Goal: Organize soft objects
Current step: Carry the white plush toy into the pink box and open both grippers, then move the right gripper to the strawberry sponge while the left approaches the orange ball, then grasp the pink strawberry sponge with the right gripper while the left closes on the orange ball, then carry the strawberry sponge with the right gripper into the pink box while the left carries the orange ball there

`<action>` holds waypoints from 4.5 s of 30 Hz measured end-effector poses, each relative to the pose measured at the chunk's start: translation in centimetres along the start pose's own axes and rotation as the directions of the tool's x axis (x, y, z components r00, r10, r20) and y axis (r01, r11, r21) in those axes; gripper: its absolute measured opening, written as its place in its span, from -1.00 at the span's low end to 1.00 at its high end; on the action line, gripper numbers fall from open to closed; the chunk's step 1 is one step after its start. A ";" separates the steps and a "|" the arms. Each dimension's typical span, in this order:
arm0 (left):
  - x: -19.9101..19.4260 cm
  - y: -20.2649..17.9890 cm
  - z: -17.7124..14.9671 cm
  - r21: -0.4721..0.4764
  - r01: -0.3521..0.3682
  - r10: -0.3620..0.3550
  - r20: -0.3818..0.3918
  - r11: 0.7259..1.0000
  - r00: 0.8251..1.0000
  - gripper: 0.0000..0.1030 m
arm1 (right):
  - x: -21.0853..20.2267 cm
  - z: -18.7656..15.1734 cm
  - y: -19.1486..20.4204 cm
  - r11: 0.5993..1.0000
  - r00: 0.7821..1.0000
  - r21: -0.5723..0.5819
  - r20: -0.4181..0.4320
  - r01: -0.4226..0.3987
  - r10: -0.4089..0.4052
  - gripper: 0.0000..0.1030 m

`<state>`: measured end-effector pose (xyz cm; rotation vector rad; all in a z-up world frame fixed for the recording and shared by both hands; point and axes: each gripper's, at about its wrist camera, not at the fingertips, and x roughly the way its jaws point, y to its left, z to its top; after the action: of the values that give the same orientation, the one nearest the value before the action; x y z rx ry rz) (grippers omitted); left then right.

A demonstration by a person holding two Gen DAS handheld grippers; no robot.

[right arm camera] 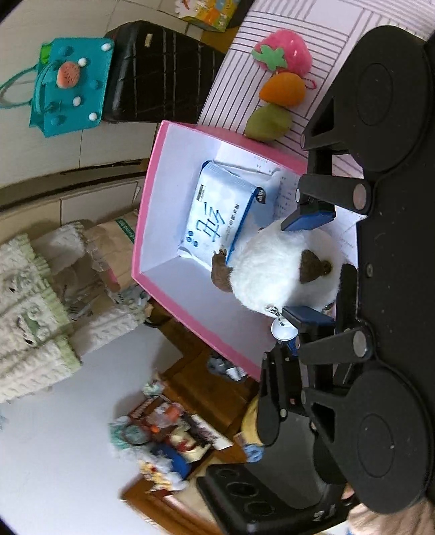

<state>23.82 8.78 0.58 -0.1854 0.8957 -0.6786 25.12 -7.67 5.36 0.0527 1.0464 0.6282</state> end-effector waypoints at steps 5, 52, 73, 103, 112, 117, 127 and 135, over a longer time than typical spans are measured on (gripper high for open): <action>1.6 0.5 0.0 -0.017 0.033 -0.034 -0.065 0.999 0.997 -0.02 | 0.3 -0.1 0.3 0.998 0.998 -0.034 0.000 0.061 -0.061 0.05; 6.5 -23.2 -0.3 0.294 -0.348 0.270 0.274 0.890 0.923 0.16 | -18.6 -12.3 -13.1 0.981 0.870 0.067 0.454 0.181 -0.191 0.11; 19.4 -19.3 1.6 0.032 -0.543 0.515 0.271 0.839 0.813 0.15 | -8.8 -8.6 -24.0 0.980 0.934 0.196 0.352 -0.011 -0.060 0.12; 21.8 -15.1 0.7 -0.168 -0.600 0.620 0.317 0.782 0.718 -0.11 | 3.0 -3.9 -26.8 0.977 0.977 0.180 0.199 -0.116 0.080 0.10; 22.1 -14.5 0.9 -0.177 -0.602 0.626 0.294 0.778 0.722 -0.11 | 0.6 -5.0 -26.3 0.978 0.969 0.180 0.239 -0.103 0.058 -0.52; 22.5 -13.9 1.2 -0.189 -0.605 0.634 0.260 0.773 0.728 -0.11 | -0.4 -5.7 -26.6 0.979 0.967 0.188 0.253 -0.082 0.033 -0.51; 22.9 -13.7 1.3 -0.194 -0.619 0.648 0.256 0.761 0.717 -0.27 | -0.7 -6.3 -26.7 0.978 0.967 0.190 0.253 -0.080 0.030 -0.51; 22.0 -13.8 1.1 -0.204 -0.582 0.617 0.257 0.787 0.744 -0.35 | -1.6 -7.1 -25.9 0.979 0.965 0.195 0.263 -0.060 0.006 -0.51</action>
<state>27.72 -15.64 -7.40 -0.0866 0.6285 0.0174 30.60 -31.57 -5.61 0.3228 0.8504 0.5272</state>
